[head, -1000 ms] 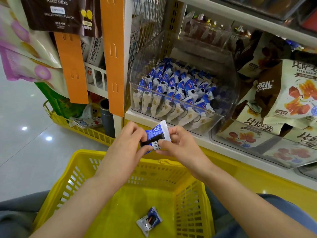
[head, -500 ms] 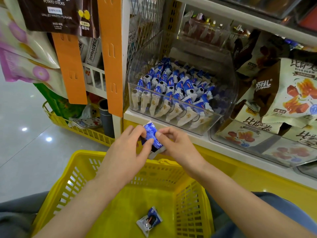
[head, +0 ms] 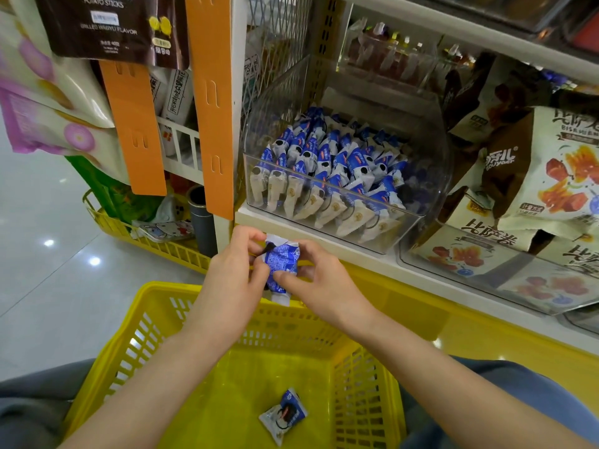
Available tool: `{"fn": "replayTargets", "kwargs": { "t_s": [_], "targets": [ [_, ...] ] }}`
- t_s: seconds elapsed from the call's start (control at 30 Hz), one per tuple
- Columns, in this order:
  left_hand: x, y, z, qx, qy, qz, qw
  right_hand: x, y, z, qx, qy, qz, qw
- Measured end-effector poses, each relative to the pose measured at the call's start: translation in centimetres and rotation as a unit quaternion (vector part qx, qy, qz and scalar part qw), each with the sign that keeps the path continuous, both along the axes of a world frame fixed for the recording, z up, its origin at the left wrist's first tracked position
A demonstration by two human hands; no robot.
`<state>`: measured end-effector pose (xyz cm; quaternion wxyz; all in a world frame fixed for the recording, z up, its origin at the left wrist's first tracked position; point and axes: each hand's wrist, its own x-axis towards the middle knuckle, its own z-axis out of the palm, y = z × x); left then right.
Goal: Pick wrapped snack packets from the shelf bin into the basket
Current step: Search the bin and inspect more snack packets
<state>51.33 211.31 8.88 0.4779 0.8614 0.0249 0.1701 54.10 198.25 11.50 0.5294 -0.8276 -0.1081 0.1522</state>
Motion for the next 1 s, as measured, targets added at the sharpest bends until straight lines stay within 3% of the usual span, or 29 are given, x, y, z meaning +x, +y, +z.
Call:
{"fn": "replayTargets", "kwargs": {
  "t_s": [0.3,0.47,0.57,0.7,0.87,1.0],
  "targets": [
    [0.1,-0.5,-0.4,0.029,0.023,-0.003,0.999,0.5,-0.4,-0.3,-0.003,-0.022,-0.024,0.999],
    [0.2,-0.3,0.3,-0.010,0.021,-0.015,1.000,0.7,-0.7,-0.1,0.014,-0.039,-0.017,0.999],
    [0.6,-0.3,0.6,-0.114,0.042,-0.012,0.993,0.9,-1.0,0.7,0.047,-0.051,0.024,0.997],
    [0.8,-0.4,1.9,-0.280,0.074,-0.037,0.956,0.9,-1.7,1.8,0.107,-0.025,0.065,0.992],
    [0.8,-0.8,2.8,-0.429,0.173,-0.075,0.883,1.0,-2.2,2.0,0.113,-0.011,-0.004,0.994],
    [0.4,-1.0,3.0,-0.297,0.201,-0.143,0.922,0.8,-2.3,2.3,0.126,-0.021,-0.031,0.991]
  ]
}}
